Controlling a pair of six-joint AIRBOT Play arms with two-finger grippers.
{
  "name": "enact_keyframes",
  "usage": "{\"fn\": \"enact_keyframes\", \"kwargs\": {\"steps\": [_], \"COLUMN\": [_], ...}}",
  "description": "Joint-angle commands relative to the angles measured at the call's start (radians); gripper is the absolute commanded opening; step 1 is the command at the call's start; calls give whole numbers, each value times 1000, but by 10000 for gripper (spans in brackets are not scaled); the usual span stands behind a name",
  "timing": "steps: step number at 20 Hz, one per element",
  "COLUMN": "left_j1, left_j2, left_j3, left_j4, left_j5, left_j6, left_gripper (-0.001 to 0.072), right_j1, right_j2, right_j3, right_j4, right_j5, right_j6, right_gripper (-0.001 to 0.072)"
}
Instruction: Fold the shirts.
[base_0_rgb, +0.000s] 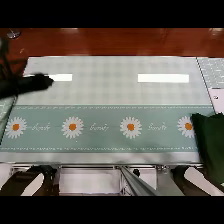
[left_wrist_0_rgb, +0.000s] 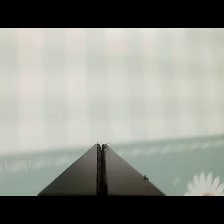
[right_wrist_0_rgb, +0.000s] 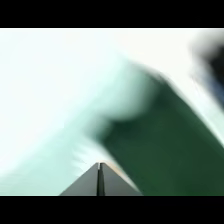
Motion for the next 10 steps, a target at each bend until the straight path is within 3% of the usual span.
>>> {"fn": "enact_keyframes", "kwargs": {"steps": [1,3,5,7,10], "left_j1": [-57,-134,-207,-238,-209], "left_j2": [-185,-242,-262,-272,-293], "left_j3": [420,519,460,314,146], "left_j4": [35,122,198,262,365], "left_j5": [-106,-181,-216,-201,-182], "left_j6": [12,4,-36,-107,-169], "left_gripper": [29,29,29,29,29], "right_j1": [327,588,788,880,866], "right_j2": [-125,-169,-221,-274,-344], "right_j3": [170,149,55,-82,-236], "right_j4": [166,31,-72,-143,-217], "right_j5": [-175,-235,-294,-347,-382], "right_j6": [-121,-123,-118,-68,75], "right_gripper": [37,37,37,36,36]}}
